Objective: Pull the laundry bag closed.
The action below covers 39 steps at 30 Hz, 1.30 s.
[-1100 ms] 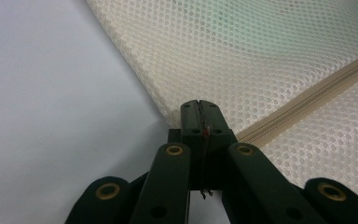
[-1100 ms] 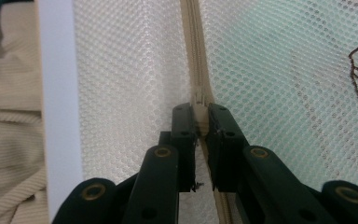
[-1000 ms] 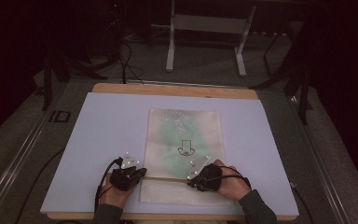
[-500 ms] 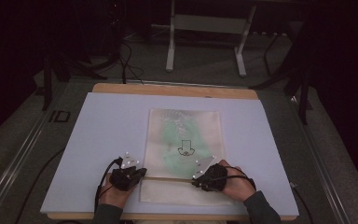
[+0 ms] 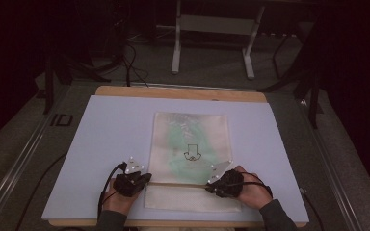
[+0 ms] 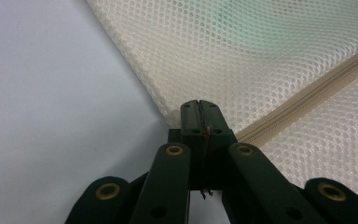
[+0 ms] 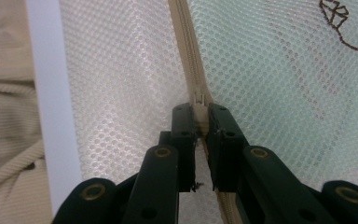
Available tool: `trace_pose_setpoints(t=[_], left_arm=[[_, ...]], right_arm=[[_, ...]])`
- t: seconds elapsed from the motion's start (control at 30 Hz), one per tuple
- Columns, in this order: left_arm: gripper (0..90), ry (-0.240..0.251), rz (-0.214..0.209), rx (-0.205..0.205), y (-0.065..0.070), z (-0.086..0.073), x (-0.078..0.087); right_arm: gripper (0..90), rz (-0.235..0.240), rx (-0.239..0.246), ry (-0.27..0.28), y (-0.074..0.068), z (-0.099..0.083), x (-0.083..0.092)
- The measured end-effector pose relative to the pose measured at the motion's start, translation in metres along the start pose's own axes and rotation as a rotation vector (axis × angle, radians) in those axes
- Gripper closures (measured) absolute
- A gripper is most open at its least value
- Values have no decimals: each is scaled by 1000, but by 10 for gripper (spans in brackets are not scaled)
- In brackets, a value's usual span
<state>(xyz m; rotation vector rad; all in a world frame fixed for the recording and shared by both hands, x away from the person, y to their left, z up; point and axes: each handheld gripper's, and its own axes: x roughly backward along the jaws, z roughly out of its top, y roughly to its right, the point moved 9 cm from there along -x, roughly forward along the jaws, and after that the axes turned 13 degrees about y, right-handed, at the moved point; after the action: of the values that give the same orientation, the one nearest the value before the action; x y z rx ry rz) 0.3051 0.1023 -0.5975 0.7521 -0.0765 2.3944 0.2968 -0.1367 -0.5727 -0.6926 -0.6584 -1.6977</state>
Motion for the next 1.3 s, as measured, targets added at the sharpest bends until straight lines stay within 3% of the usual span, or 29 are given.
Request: trace_pose_setpoints(t=[0.57, 1.3], left_arm=[[894, 0, 0, 0, 0, 0, 0], [894, 0, 2, -1, 0, 0, 0]], right_arm=[[823, -14, -17, -7, 4, -9, 12], [823, -47, -83, -4, 13, -31, 31]])
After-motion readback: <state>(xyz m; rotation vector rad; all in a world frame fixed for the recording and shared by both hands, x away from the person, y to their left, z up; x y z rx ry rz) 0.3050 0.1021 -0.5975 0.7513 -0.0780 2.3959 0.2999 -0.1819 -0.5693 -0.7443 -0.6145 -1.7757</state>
